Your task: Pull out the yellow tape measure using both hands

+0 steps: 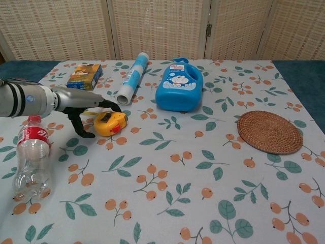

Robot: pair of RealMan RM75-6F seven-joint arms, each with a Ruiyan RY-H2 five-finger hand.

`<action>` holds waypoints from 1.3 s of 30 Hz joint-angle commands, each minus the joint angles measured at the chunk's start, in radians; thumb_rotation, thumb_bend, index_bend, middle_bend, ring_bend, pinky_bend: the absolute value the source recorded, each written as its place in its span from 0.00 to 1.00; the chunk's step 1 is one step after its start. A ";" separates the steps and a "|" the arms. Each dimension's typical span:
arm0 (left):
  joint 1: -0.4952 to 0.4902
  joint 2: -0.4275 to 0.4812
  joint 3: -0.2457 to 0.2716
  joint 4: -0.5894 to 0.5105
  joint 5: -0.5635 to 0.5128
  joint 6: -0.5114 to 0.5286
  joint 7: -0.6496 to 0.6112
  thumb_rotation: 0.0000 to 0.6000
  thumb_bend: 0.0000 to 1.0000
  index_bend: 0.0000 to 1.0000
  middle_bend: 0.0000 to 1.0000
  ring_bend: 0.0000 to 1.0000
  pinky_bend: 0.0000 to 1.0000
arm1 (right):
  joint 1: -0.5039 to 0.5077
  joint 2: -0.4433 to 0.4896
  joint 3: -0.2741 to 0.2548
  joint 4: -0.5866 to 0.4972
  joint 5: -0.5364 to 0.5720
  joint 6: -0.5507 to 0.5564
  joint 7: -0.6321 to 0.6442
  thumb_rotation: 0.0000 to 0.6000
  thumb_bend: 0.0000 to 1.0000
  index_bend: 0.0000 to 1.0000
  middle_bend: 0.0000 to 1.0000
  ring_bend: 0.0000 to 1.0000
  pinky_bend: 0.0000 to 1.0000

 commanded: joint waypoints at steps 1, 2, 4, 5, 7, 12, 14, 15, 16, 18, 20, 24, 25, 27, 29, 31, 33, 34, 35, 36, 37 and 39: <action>0.007 -0.014 -0.001 0.009 0.000 0.023 0.007 1.00 0.34 0.18 0.14 0.12 0.00 | -0.002 0.000 0.000 0.001 0.001 0.001 0.001 1.00 0.49 0.06 0.11 0.17 0.00; 0.009 -0.017 -0.001 0.011 0.001 0.030 0.008 1.00 0.34 0.19 0.15 0.13 0.00 | -0.002 0.000 -0.001 0.002 0.002 0.000 0.002 1.00 0.49 0.06 0.11 0.17 0.00; 0.014 -0.024 -0.002 0.016 0.002 0.043 0.007 1.00 0.32 0.21 0.17 0.15 0.00 | -0.002 -0.001 -0.001 0.003 0.002 0.000 0.003 1.00 0.49 0.06 0.12 0.17 0.00; 0.017 -0.030 -0.003 0.021 0.005 0.054 0.006 1.00 0.32 0.23 0.19 0.16 0.00 | -0.002 -0.001 -0.001 0.003 0.002 -0.001 0.004 1.00 0.49 0.06 0.12 0.17 0.00; 0.023 -0.041 -0.005 0.031 0.013 0.075 0.001 1.00 0.32 0.25 0.21 0.18 0.00 | -0.001 -0.001 -0.001 0.004 0.002 -0.003 0.004 1.00 0.49 0.06 0.12 0.17 0.00; 0.028 -0.058 -0.009 0.051 0.024 0.094 -0.015 1.00 0.31 0.28 0.24 0.21 0.00 | -0.001 -0.001 0.000 0.002 0.003 -0.004 0.002 1.00 0.49 0.06 0.12 0.17 0.00; 0.028 -0.064 -0.009 0.058 0.028 0.097 -0.021 1.00 0.31 0.28 0.25 0.21 0.00 | -0.001 -0.001 0.000 0.002 0.004 -0.004 0.001 1.00 0.49 0.06 0.12 0.17 0.00; 0.028 -0.067 -0.009 0.061 0.029 0.099 -0.023 1.00 0.31 0.29 0.25 0.22 0.00 | -0.002 -0.001 -0.001 0.002 0.005 -0.004 0.001 1.00 0.49 0.06 0.12 0.17 0.00; 0.029 -0.069 -0.010 0.063 0.031 0.102 -0.024 1.00 0.31 0.29 0.25 0.22 0.00 | -0.002 0.000 -0.001 0.002 0.005 -0.004 0.001 1.00 0.49 0.06 0.12 0.17 0.00; 0.032 -0.079 -0.014 0.072 0.037 0.118 -0.030 1.00 0.31 0.32 0.27 0.23 0.00 | -0.003 0.000 -0.001 0.001 0.007 -0.004 0.001 1.00 0.49 0.06 0.12 0.17 0.00; 0.037 -0.093 -0.017 0.088 0.045 0.139 -0.041 1.00 0.31 0.36 0.31 0.27 0.02 | -0.004 0.000 -0.002 0.001 0.007 -0.004 0.001 1.00 0.49 0.06 0.12 0.17 0.00; 0.046 -0.109 -0.019 0.105 0.065 0.166 -0.081 1.00 0.32 0.45 0.40 0.33 0.05 | -0.005 -0.004 -0.002 0.005 -0.004 0.006 0.005 1.00 0.49 0.08 0.13 0.18 0.00; 0.051 -0.112 -0.020 0.106 0.072 0.176 -0.101 1.00 0.32 0.48 0.43 0.35 0.06 | -0.005 -0.006 -0.001 0.008 -0.011 0.011 0.008 1.00 0.49 0.08 0.14 0.18 0.00; 0.057 -0.115 -0.021 0.106 0.084 0.194 -0.131 1.00 0.32 0.52 0.47 0.39 0.08 | -0.003 -0.007 -0.002 0.010 -0.022 0.015 0.013 1.00 0.49 0.10 0.15 0.19 0.00; 0.066 -0.114 -0.021 0.100 0.101 0.219 -0.159 1.00 0.32 0.55 0.50 0.41 0.09 | 0.004 -0.003 -0.001 0.005 -0.038 0.014 0.029 1.00 0.49 0.13 0.16 0.20 0.00; 0.074 -0.103 -0.023 0.081 0.115 0.247 -0.174 1.00 0.32 0.56 0.50 0.42 0.11 | 0.017 0.009 -0.001 -0.010 -0.061 0.003 0.055 1.00 0.48 0.14 0.17 0.20 0.00; 0.082 -0.087 -0.028 0.049 0.125 0.278 -0.178 1.00 0.32 0.56 0.51 0.43 0.12 | 0.036 0.023 0.000 -0.030 -0.085 -0.013 0.084 1.00 0.47 0.17 0.17 0.20 0.00; 0.087 -0.076 -0.032 0.028 0.128 0.293 -0.177 1.00 0.33 0.56 0.51 0.43 0.13 | 0.048 0.030 0.002 -0.040 -0.097 -0.024 0.102 1.00 0.47 0.18 0.17 0.20 0.00; 0.092 -0.062 -0.038 -0.004 0.130 0.314 -0.172 1.00 0.32 0.56 0.51 0.43 0.14 | 0.066 0.039 0.004 -0.055 -0.112 -0.042 0.128 1.00 0.47 0.20 0.17 0.20 0.00; 0.097 -0.050 -0.044 -0.030 0.130 0.329 -0.166 1.00 0.33 0.56 0.51 0.43 0.14 | 0.081 0.044 0.007 -0.066 -0.126 -0.056 0.147 1.00 0.47 0.22 0.17 0.20 0.00; 0.102 -0.038 -0.049 -0.057 0.130 0.345 -0.158 1.00 0.32 0.56 0.51 0.44 0.15 | 0.098 0.048 0.010 -0.076 -0.139 -0.071 0.166 1.00 0.47 0.24 0.17 0.19 0.00; 0.113 -0.009 -0.059 -0.124 0.129 0.377 -0.137 1.00 0.32 0.56 0.52 0.44 0.17 | 0.140 0.051 0.019 -0.098 -0.168 -0.106 0.206 1.00 0.48 0.28 0.17 0.17 0.00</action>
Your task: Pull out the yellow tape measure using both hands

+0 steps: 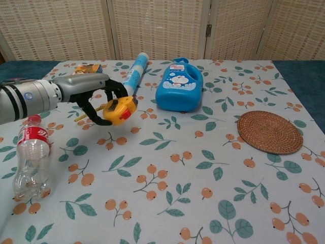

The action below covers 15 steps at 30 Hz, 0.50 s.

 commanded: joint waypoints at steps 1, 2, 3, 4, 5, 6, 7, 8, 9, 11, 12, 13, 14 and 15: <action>0.027 0.061 -0.026 -0.129 0.004 0.072 0.038 1.00 0.33 0.57 0.52 0.45 0.17 | 0.074 0.014 0.017 -0.045 -0.054 -0.065 0.066 1.00 0.48 0.29 0.17 0.16 0.00; 0.033 0.075 -0.030 -0.166 0.002 0.086 0.055 1.00 0.33 0.57 0.53 0.46 0.17 | 0.101 0.013 0.024 -0.060 -0.064 -0.090 0.081 1.00 0.48 0.30 0.16 0.15 0.00; 0.036 0.085 -0.033 -0.192 0.000 0.095 0.070 1.00 0.33 0.58 0.53 0.46 0.17 | 0.121 0.011 0.030 -0.071 -0.070 -0.108 0.089 1.00 0.47 0.32 0.16 0.13 0.00; 0.040 0.098 -0.036 -0.227 -0.001 0.106 0.092 1.00 0.33 0.58 0.53 0.46 0.18 | 0.148 0.007 0.038 -0.087 -0.075 -0.135 0.100 1.00 0.47 0.33 0.15 0.12 0.00; 0.042 0.107 -0.037 -0.252 -0.001 0.113 0.108 1.00 0.33 0.58 0.53 0.47 0.20 | 0.168 0.005 0.043 -0.099 -0.075 -0.157 0.106 1.00 0.47 0.34 0.14 0.10 0.00; 0.044 0.117 -0.039 -0.278 -0.002 0.119 0.123 1.00 0.33 0.58 0.54 0.47 0.22 | 0.189 0.000 0.050 -0.110 -0.073 -0.178 0.111 1.00 0.48 0.36 0.13 0.09 0.00; 0.047 0.128 -0.042 -0.311 -0.004 0.127 0.143 1.00 0.33 0.58 0.54 0.47 0.23 | 0.215 -0.008 0.059 -0.124 -0.066 -0.206 0.116 1.00 0.48 0.37 0.11 0.08 0.00; 0.049 0.135 -0.044 -0.335 -0.005 0.134 0.158 1.00 0.33 0.58 0.54 0.48 0.23 | 0.233 -0.016 0.067 -0.132 -0.059 -0.226 0.116 1.00 0.47 0.38 0.10 0.07 0.00; 0.051 0.142 -0.046 -0.357 -0.006 0.140 0.173 1.00 0.33 0.58 0.55 0.48 0.24 | 0.251 -0.025 0.074 -0.140 -0.052 -0.245 0.112 1.00 0.47 0.40 0.08 0.06 0.00; 0.054 0.154 -0.053 -0.403 -0.012 0.153 0.206 1.00 0.33 0.58 0.55 0.49 0.24 | 0.292 -0.046 0.090 -0.157 -0.032 -0.288 0.096 1.00 0.47 0.41 0.06 0.04 0.00; 0.055 0.158 -0.056 -0.420 -0.016 0.158 0.219 1.00 0.33 0.58 0.55 0.50 0.24 | 0.309 -0.056 0.096 -0.163 -0.022 -0.306 0.088 1.00 0.47 0.42 0.06 0.03 0.00; 0.055 0.162 -0.060 -0.437 -0.020 0.162 0.231 1.00 0.33 0.58 0.56 0.50 0.24 | 0.326 -0.065 0.102 -0.169 -0.011 -0.324 0.078 1.00 0.47 0.42 0.05 0.03 0.00; 0.056 0.165 -0.065 -0.458 -0.024 0.168 0.245 1.00 0.33 0.58 0.56 0.50 0.24 | 0.345 -0.078 0.110 -0.176 0.005 -0.344 0.064 1.00 0.47 0.43 0.05 0.03 0.00; 0.056 0.168 -0.069 -0.472 -0.028 0.173 0.255 1.00 0.33 0.58 0.56 0.50 0.24 | 0.359 -0.088 0.116 -0.181 0.018 -0.357 0.052 1.00 0.47 0.43 0.05 0.03 0.00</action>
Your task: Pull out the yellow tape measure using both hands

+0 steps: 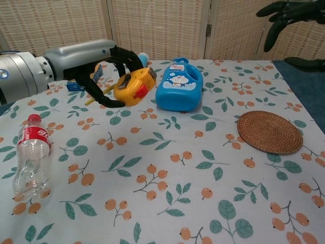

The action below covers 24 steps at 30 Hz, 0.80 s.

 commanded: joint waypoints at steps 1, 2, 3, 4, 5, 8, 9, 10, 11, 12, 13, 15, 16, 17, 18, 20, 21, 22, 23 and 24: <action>0.007 0.020 -0.019 -0.063 -0.016 0.028 0.046 1.00 0.33 0.59 0.56 0.50 0.24 | 0.054 -0.043 0.029 -0.027 0.052 -0.056 -0.044 1.00 0.48 0.44 0.05 0.03 0.00; 0.008 0.020 -0.022 -0.078 -0.019 0.034 0.056 1.00 0.33 0.59 0.56 0.50 0.24 | 0.069 -0.055 0.034 -0.032 0.068 -0.071 -0.059 1.00 0.48 0.44 0.05 0.03 0.00; 0.008 0.020 -0.024 -0.087 -0.021 0.037 0.064 1.00 0.33 0.59 0.56 0.50 0.24 | 0.079 -0.064 0.038 -0.036 0.079 -0.079 -0.070 1.00 0.47 0.44 0.05 0.03 0.00; 0.008 0.019 -0.025 -0.095 -0.023 0.040 0.072 1.00 0.33 0.59 0.56 0.50 0.24 | 0.089 -0.072 0.041 -0.039 0.089 -0.087 -0.081 1.00 0.48 0.44 0.04 0.03 0.00; 0.008 0.018 -0.026 -0.104 -0.025 0.042 0.083 1.00 0.33 0.59 0.57 0.51 0.24 | 0.100 -0.083 0.045 -0.041 0.103 -0.095 -0.094 1.00 0.48 0.44 0.04 0.03 0.00; 0.006 0.011 -0.030 -0.120 -0.033 0.049 0.106 1.00 0.33 0.59 0.57 0.51 0.24 | 0.125 -0.106 0.056 -0.041 0.141 -0.111 -0.116 1.00 0.47 0.44 0.04 0.03 0.00; 0.006 0.008 -0.031 -0.123 -0.036 0.050 0.112 1.00 0.33 0.59 0.57 0.51 0.24 | 0.132 -0.111 0.060 -0.041 0.153 -0.115 -0.122 1.00 0.47 0.44 0.04 0.03 0.00; 0.005 0.005 -0.032 -0.125 -0.038 0.052 0.119 1.00 0.33 0.59 0.57 0.51 0.24 | 0.139 -0.117 0.064 -0.041 0.163 -0.118 -0.128 1.00 0.47 0.44 0.04 0.03 0.00; 0.004 0.000 -0.032 -0.125 -0.039 0.054 0.129 1.00 0.33 0.59 0.57 0.51 0.24 | 0.147 -0.122 0.068 -0.041 0.175 -0.122 -0.138 1.00 0.47 0.44 0.04 0.02 0.00; 0.003 -0.004 -0.033 -0.125 -0.040 0.056 0.136 1.00 0.33 0.59 0.57 0.51 0.24 | 0.153 -0.125 0.070 -0.040 0.185 -0.124 -0.147 1.00 0.47 0.44 0.04 0.02 0.00; 0.001 -0.009 -0.033 -0.124 -0.041 0.057 0.146 1.00 0.33 0.59 0.57 0.51 0.24 | 0.160 -0.128 0.075 -0.041 0.200 -0.128 -0.156 1.00 0.48 0.44 0.04 0.02 0.00; 0.000 -0.015 -0.033 -0.124 -0.043 0.059 0.156 1.00 0.33 0.59 0.57 0.51 0.24 | 0.171 -0.134 0.080 -0.042 0.221 -0.133 -0.165 1.00 0.48 0.44 0.03 0.02 0.00; -0.001 -0.018 -0.033 -0.125 -0.044 0.059 0.161 1.00 0.33 0.59 0.57 0.51 0.23 | 0.177 -0.136 0.083 -0.042 0.232 -0.137 -0.168 1.00 0.48 0.44 0.03 0.02 0.00; -0.003 -0.021 -0.033 -0.126 -0.045 0.059 0.167 1.00 0.33 0.59 0.57 0.51 0.23 | 0.184 -0.138 0.086 -0.043 0.245 -0.143 -0.174 1.00 0.47 0.44 0.03 0.02 0.00; -0.004 -0.023 -0.033 -0.126 -0.046 0.059 0.172 1.00 0.33 0.59 0.57 0.51 0.23 | 0.191 -0.140 0.087 -0.043 0.254 -0.148 -0.180 1.00 0.47 0.44 0.03 0.02 0.00; -0.006 -0.030 -0.033 -0.125 -0.045 0.063 0.184 1.00 0.33 0.59 0.57 0.51 0.22 | 0.205 -0.142 0.090 -0.045 0.274 -0.160 -0.193 1.00 0.47 0.44 0.03 0.02 0.00; -0.006 -0.033 -0.033 -0.125 -0.044 0.065 0.190 1.00 0.33 0.59 0.57 0.51 0.22 | 0.211 -0.143 0.091 -0.046 0.282 -0.164 -0.198 1.00 0.47 0.44 0.03 0.02 0.00; -0.007 -0.036 -0.032 -0.125 -0.043 0.067 0.194 1.00 0.33 0.59 0.57 0.51 0.22 | 0.216 -0.145 0.091 -0.047 0.289 -0.168 -0.202 1.00 0.47 0.44 0.03 0.03 0.00; -0.007 -0.039 -0.032 -0.126 -0.042 0.069 0.199 1.00 0.33 0.59 0.57 0.51 0.22 | 0.223 -0.147 0.092 -0.048 0.298 -0.173 -0.206 1.00 0.47 0.44 0.03 0.03 0.00; -0.008 -0.041 -0.032 -0.127 -0.042 0.069 0.202 1.00 0.33 0.59 0.57 0.51 0.21 | 0.228 -0.149 0.093 -0.049 0.305 -0.176 -0.209 1.00 0.47 0.44 0.03 0.03 0.00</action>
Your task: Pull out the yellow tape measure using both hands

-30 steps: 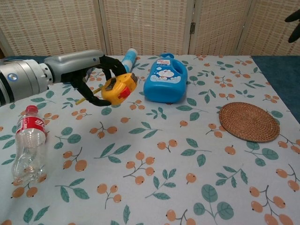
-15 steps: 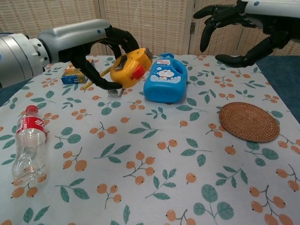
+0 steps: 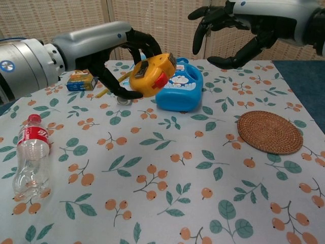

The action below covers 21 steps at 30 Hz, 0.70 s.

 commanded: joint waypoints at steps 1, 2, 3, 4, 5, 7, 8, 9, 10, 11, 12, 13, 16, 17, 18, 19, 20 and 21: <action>-0.002 -0.007 0.001 -0.002 0.001 0.003 0.010 1.00 0.33 0.59 0.57 0.51 0.21 | 0.017 -0.008 0.005 -0.003 0.021 -0.011 -0.011 1.00 0.48 0.44 0.03 0.03 0.00; -0.002 -0.009 0.001 -0.002 0.001 0.005 0.013 1.00 0.33 0.59 0.57 0.51 0.21 | 0.021 -0.010 0.005 -0.002 0.025 -0.012 -0.015 1.00 0.47 0.44 0.03 0.03 0.00; -0.003 -0.011 0.001 -0.002 0.002 0.006 0.016 1.00 0.33 0.59 0.57 0.51 0.21 | 0.025 -0.012 0.006 -0.002 0.030 -0.013 -0.019 1.00 0.47 0.44 0.03 0.03 0.00; -0.003 -0.014 0.000 -0.001 0.005 0.009 0.020 1.00 0.33 0.59 0.57 0.51 0.21 | 0.030 -0.014 0.005 -0.001 0.036 -0.013 -0.024 1.00 0.47 0.44 0.03 0.03 0.00; -0.003 -0.016 0.001 0.000 0.006 0.011 0.022 1.00 0.33 0.59 0.57 0.51 0.21 | 0.033 -0.017 0.005 0.000 0.041 -0.013 -0.026 1.00 0.47 0.43 0.03 0.03 0.00; -0.003 -0.019 0.002 0.001 0.008 0.013 0.026 1.00 0.33 0.59 0.57 0.51 0.21 | 0.038 -0.020 0.005 0.003 0.051 -0.014 -0.029 1.00 0.47 0.43 0.03 0.03 0.00; -0.003 -0.020 0.002 0.001 0.009 0.014 0.028 1.00 0.33 0.59 0.57 0.51 0.21 | 0.042 -0.022 0.004 0.007 0.056 -0.013 -0.033 1.00 0.47 0.43 0.03 0.03 0.00; -0.003 -0.021 0.003 0.002 0.010 0.015 0.030 1.00 0.33 0.59 0.57 0.51 0.21 | 0.044 -0.024 0.003 0.008 0.060 -0.013 -0.036 1.00 0.47 0.43 0.03 0.03 0.00; -0.003 -0.022 0.003 0.002 0.012 0.016 0.031 1.00 0.33 0.59 0.57 0.51 0.20 | 0.046 -0.025 0.003 0.009 0.066 -0.012 -0.037 1.00 0.47 0.43 0.03 0.03 0.00; -0.003 -0.022 0.004 0.003 0.013 0.016 0.032 1.00 0.33 0.59 0.57 0.51 0.20 | 0.048 -0.025 0.003 0.010 0.069 -0.012 -0.037 1.00 0.47 0.43 0.03 0.03 0.00; -0.003 -0.023 0.004 0.003 0.014 0.017 0.033 1.00 0.33 0.59 0.57 0.51 0.20 | 0.049 -0.026 0.002 0.011 0.072 -0.011 -0.037 1.00 0.47 0.43 0.03 0.03 0.00; -0.003 -0.024 0.004 0.004 0.016 0.019 0.035 1.00 0.33 0.59 0.57 0.51 0.20 | 0.050 -0.027 0.002 0.012 0.075 -0.010 -0.037 1.00 0.48 0.43 0.03 0.03 0.00; -0.004 -0.027 0.005 0.005 0.019 0.020 0.037 1.00 0.33 0.59 0.57 0.51 0.20 | 0.056 -0.027 -0.001 0.014 0.083 -0.014 -0.032 1.00 0.47 0.43 0.03 0.03 0.00; -0.004 -0.028 0.004 0.005 0.019 0.020 0.038 1.00 0.33 0.59 0.57 0.51 0.20 | 0.057 -0.027 -0.002 0.014 0.085 -0.015 -0.031 1.00 0.47 0.43 0.03 0.03 0.00; -0.004 -0.029 0.004 0.006 0.020 0.020 0.039 1.00 0.33 0.59 0.57 0.51 0.20 | 0.059 -0.027 -0.003 0.014 0.086 -0.017 -0.030 1.00 0.47 0.43 0.03 0.03 0.00; -0.005 -0.030 0.004 0.006 0.021 0.021 0.041 1.00 0.33 0.59 0.57 0.51 0.20 | 0.061 -0.027 -0.005 0.014 0.087 -0.019 -0.029 1.00 0.47 0.43 0.03 0.03 0.00; -0.005 -0.032 0.003 0.008 0.023 0.023 0.042 1.00 0.33 0.59 0.57 0.51 0.20 | 0.063 -0.028 -0.006 0.014 0.088 -0.019 -0.029 1.00 0.47 0.43 0.03 0.03 0.00; -0.005 -0.033 0.004 0.009 0.025 0.025 0.044 1.00 0.33 0.59 0.57 0.51 0.20 | 0.064 -0.029 -0.006 0.014 0.089 -0.018 -0.028 1.00 0.47 0.43 0.03 0.03 0.00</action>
